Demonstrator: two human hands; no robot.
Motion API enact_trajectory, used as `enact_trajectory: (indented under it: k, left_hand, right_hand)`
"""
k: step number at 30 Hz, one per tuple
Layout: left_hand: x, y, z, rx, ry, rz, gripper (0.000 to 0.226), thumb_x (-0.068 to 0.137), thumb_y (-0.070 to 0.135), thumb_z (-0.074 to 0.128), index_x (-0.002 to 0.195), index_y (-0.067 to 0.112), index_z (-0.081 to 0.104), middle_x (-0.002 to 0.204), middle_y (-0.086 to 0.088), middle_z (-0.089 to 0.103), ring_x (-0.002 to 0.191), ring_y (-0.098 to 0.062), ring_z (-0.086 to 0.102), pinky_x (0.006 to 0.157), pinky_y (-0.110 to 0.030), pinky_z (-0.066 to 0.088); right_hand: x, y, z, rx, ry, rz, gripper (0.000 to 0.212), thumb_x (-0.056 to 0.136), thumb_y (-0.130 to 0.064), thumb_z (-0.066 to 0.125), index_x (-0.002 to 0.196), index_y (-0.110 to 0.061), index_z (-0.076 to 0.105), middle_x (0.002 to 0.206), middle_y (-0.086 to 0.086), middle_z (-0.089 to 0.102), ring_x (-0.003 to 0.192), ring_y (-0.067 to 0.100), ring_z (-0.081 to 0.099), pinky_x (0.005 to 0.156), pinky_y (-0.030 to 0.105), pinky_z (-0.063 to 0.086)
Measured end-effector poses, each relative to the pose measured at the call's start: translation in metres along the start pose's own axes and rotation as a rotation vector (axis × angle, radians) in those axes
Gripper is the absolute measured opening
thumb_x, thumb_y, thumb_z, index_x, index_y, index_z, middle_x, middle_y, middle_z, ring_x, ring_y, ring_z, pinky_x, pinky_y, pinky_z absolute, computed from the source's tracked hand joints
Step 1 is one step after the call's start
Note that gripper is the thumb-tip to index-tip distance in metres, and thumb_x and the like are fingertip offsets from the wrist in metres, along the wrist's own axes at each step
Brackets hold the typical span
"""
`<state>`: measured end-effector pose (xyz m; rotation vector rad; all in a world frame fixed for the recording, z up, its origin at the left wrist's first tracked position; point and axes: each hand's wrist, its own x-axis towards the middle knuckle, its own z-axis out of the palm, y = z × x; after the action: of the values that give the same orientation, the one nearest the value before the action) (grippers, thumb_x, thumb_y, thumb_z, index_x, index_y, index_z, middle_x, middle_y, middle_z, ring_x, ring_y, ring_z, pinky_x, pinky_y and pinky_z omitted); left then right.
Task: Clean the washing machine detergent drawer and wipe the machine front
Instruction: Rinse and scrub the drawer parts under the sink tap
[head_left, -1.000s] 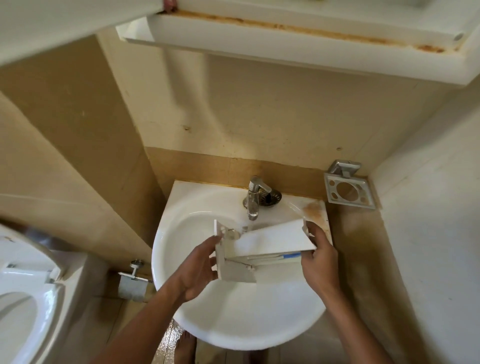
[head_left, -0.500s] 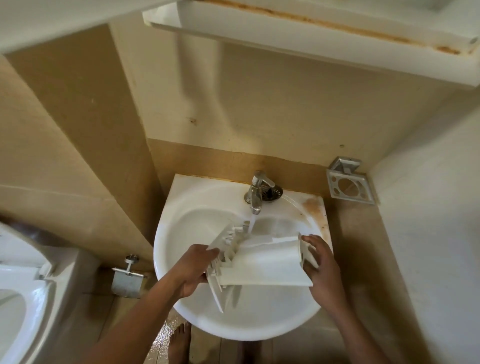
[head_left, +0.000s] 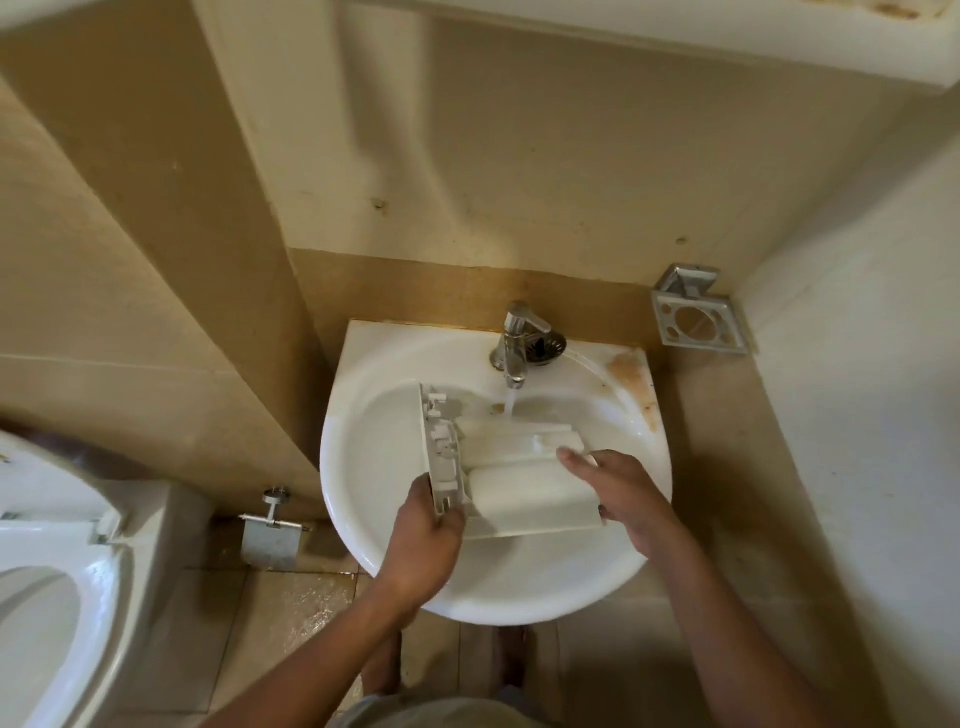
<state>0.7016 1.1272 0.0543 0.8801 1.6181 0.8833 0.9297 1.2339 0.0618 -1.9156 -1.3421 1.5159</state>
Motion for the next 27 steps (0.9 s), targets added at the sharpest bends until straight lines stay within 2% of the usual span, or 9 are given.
enact_trajectory:
  k: [2,6,9,11,13,17,21,24,27]
  left_hand:
    - [-0.006,-0.004,0.004,-0.044,0.021,-0.024,0.033,0.099,0.013,0.057,0.124,0.031,0.047,0.115,0.016,0.062,0.105,-0.004,0.061,0.073,-0.014,0.047]
    - [-0.008,-0.002,0.002,-0.169,0.007,-0.107,0.052,0.08,0.038,0.076,0.125,0.028,0.05,0.117,0.011,0.066,0.105,-0.006,0.065,0.084,-0.028,0.054]
    - [0.002,0.009,0.002,-0.329,-0.032,-0.187,0.04,0.092,0.037,0.07,0.127,0.025,0.055,0.113,0.002,0.074,0.103,-0.015,0.072,0.097,-0.046,0.056]
    - [0.007,0.013,0.004,-0.263,-0.028,-0.163,0.023,0.099,0.023,0.062,0.122,0.022,0.063,0.111,0.002,0.076,0.104,-0.019,0.073,0.098,-0.049,0.056]
    - [0.009,0.011,0.006,-0.18,-0.016,-0.157,0.022,0.097,0.012,0.062,0.116,0.021,0.066,0.11,-0.002,0.076,0.106,-0.027,0.07,0.098,-0.052,0.055]
    - [0.013,0.008,0.01,-0.183,-0.032,-0.194,0.026,0.094,0.002,0.062,0.112,0.02,0.066,0.109,-0.006,0.076,0.107,-0.03,0.07,0.094,-0.047,0.056]
    - [0.02,0.015,0.024,-0.244,-0.029,-0.204,0.023,0.095,0.003,0.062,0.111,0.02,0.068,0.114,-0.009,0.074,0.107,-0.027,0.07,0.093,-0.042,0.056]
    - [0.028,0.023,0.036,-0.223,-0.073,-0.178,0.027,0.098,0.006,0.061,0.121,0.018,0.064,0.119,-0.006,0.071,0.111,-0.025,0.067,0.093,-0.038,0.054]
    - [0.038,0.033,0.043,-0.179,-0.076,-0.197,0.023,0.101,0.009,0.056,0.121,0.017,0.064,0.121,-0.006,0.07,0.112,-0.023,0.066,0.093,-0.035,0.052]
  right_hand:
    - [-0.003,0.004,0.006,0.004,0.031,-0.084,0.026,0.079,-0.04,0.083,0.098,-0.03,0.068,0.1,-0.015,0.069,0.095,-0.001,0.064,0.071,0.015,0.044]
    - [-0.004,0.02,-0.007,0.153,0.05,-0.075,0.044,0.08,-0.021,0.084,0.112,-0.036,0.058,0.111,-0.02,0.058,0.093,-0.017,0.055,0.072,0.012,0.041]
    - [0.003,0.029,-0.015,0.151,0.014,-0.132,0.049,0.082,-0.012,0.082,0.116,-0.035,0.054,0.124,-0.009,0.063,0.115,0.003,0.058,0.092,0.026,0.049]
    - [0.008,0.028,-0.013,0.147,-0.026,-0.164,0.05,0.084,-0.008,0.079,0.119,-0.031,0.053,0.127,-0.004,0.065,0.116,0.01,0.061,0.095,0.028,0.05]
    - [0.017,0.024,-0.009,0.148,-0.061,-0.175,0.048,0.086,-0.004,0.075,0.123,-0.026,0.053,0.131,-0.003,0.064,0.118,0.011,0.062,0.099,0.03,0.05]
    - [0.044,0.01,-0.007,0.134,-0.112,-0.175,0.052,0.088,0.001,0.072,0.131,-0.019,0.052,0.141,-0.001,0.056,0.127,0.018,0.056,0.112,0.043,0.043]
    - [0.066,-0.009,-0.021,0.104,-0.141,-0.187,0.054,0.086,0.004,0.072,0.133,-0.017,0.052,0.141,0.0,0.056,0.127,0.019,0.056,0.103,0.034,0.048]
    - [0.077,-0.005,-0.037,0.085,-0.121,-0.166,0.058,0.086,0.003,0.073,0.136,-0.014,0.05,0.144,0.002,0.054,0.13,0.021,0.053,0.108,0.04,0.045]
    - [0.077,0.007,-0.045,0.128,-0.036,-0.123,0.059,0.083,0.002,0.075,0.134,-0.018,0.052,0.14,-0.001,0.056,0.116,0.012,0.059,0.091,0.03,0.051]
